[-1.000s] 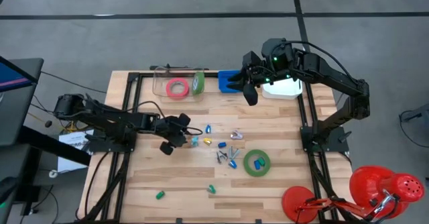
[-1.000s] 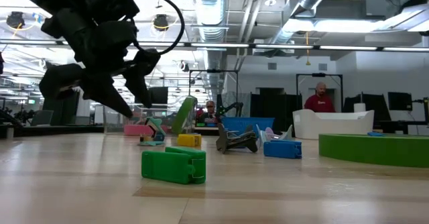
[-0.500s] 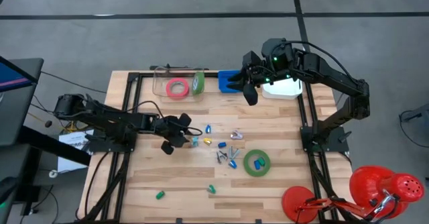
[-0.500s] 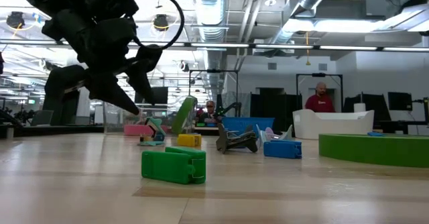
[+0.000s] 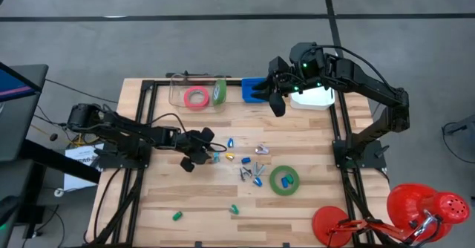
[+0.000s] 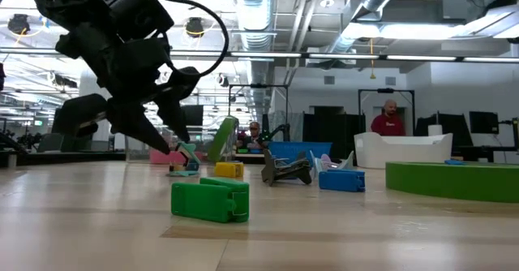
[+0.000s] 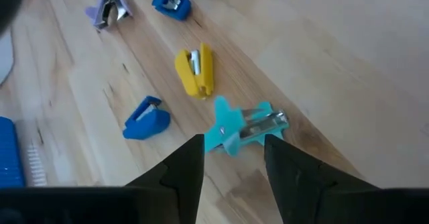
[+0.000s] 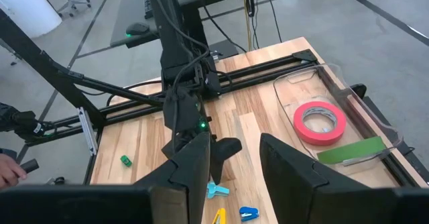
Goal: Pick and place Stapler, Stapler remover, tape
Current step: Put the light blue staple remover into the white bin
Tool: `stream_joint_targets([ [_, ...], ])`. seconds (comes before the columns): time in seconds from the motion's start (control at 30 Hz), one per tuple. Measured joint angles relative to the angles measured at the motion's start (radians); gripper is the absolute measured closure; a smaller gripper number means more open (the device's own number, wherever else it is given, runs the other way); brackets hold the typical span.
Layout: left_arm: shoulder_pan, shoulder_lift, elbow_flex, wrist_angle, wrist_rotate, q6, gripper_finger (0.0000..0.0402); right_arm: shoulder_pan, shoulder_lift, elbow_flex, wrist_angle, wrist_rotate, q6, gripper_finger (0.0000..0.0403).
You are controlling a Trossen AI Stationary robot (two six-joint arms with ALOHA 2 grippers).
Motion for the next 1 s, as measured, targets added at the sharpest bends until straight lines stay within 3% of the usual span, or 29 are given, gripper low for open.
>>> stream_joint_targets([
  [1.0, 0.000, 0.000, 0.000, 0.018, 0.023, -0.003, 0.0393, 0.000, 0.000, 0.000, 0.000, 0.000, 0.000, 0.0278],
])
